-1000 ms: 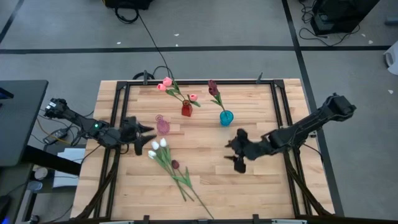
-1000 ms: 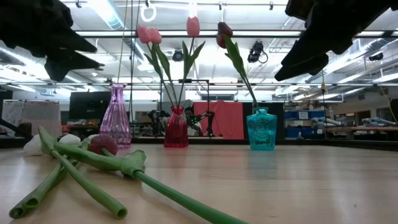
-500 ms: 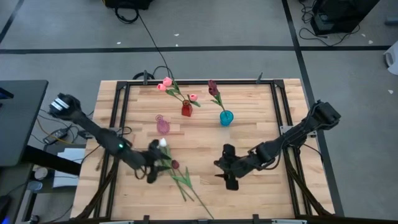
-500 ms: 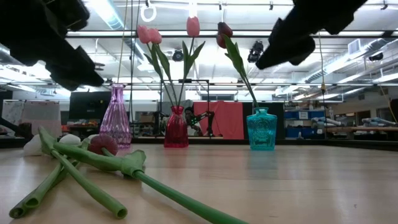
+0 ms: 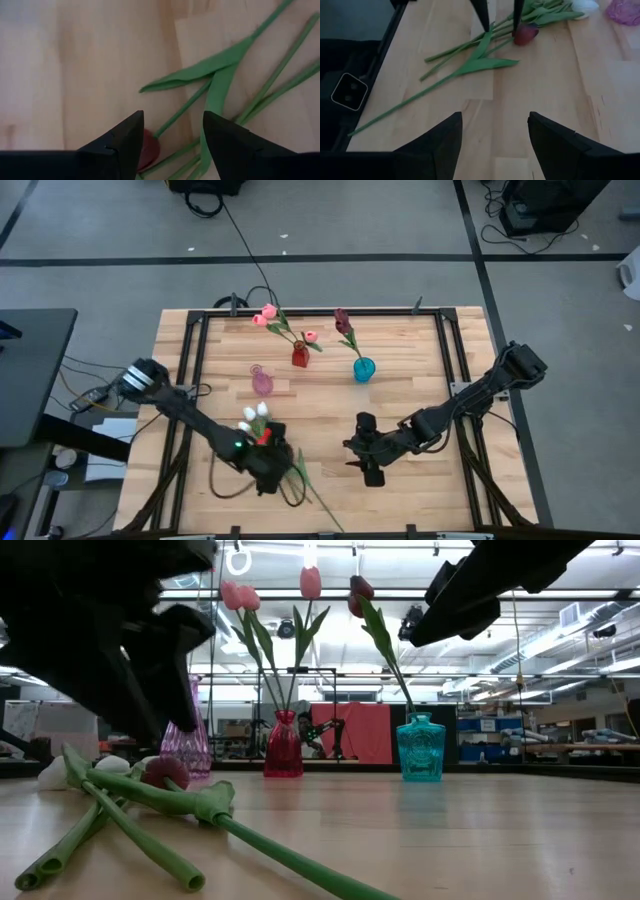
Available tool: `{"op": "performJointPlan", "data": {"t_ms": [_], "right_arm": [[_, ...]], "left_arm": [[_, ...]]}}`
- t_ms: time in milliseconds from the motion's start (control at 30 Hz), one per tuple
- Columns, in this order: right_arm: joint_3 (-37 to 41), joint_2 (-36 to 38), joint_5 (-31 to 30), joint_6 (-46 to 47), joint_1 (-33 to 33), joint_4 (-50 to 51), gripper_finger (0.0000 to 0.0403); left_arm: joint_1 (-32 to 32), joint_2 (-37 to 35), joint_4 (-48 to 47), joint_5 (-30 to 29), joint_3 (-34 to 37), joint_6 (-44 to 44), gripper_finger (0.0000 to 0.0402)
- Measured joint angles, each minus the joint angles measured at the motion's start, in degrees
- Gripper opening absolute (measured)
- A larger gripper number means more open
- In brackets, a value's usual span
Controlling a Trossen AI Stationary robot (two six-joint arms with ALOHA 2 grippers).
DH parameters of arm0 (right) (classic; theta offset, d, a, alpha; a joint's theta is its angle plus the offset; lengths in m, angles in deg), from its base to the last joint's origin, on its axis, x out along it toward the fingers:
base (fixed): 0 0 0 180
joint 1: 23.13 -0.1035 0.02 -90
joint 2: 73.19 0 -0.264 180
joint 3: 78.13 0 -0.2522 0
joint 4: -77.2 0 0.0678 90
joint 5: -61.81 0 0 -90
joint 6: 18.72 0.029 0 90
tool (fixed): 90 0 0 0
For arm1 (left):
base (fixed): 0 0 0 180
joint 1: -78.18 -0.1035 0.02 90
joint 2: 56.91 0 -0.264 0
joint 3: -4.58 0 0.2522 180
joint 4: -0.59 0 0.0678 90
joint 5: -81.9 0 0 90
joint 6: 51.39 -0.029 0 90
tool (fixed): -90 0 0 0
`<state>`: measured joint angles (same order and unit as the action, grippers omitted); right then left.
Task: Sort flowers into vase by color
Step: Put the dark red tulip into the blue vase
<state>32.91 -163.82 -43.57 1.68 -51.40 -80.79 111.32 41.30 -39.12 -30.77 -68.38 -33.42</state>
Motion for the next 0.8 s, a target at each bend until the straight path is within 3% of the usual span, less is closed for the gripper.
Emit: {"op": "performJointPlan", "data": {"t_ms": [267, 433, 800], "right_arm": [[0.0, 0.0, -1.5, -1.1, 0.0, -0.7, 0.0234], [0.0, 0.0, -1.6, -1.1, -0.1, -1.2, 0.0235], [0.0, -0.1, -1.0, -0.5, -0.1, -3.4, 0.0234]], "left_arm": [[-2.8, 9.6, -12.2, 4.0, -10.0, -5.8, 0.0211], [-2.8, 11.9, -12.8, 4.2, -11.3, -8.9, 0.0198], [-2.8, 12.2, -13.1, 5.5, -11.4, -11.5, 0.0075]]}}
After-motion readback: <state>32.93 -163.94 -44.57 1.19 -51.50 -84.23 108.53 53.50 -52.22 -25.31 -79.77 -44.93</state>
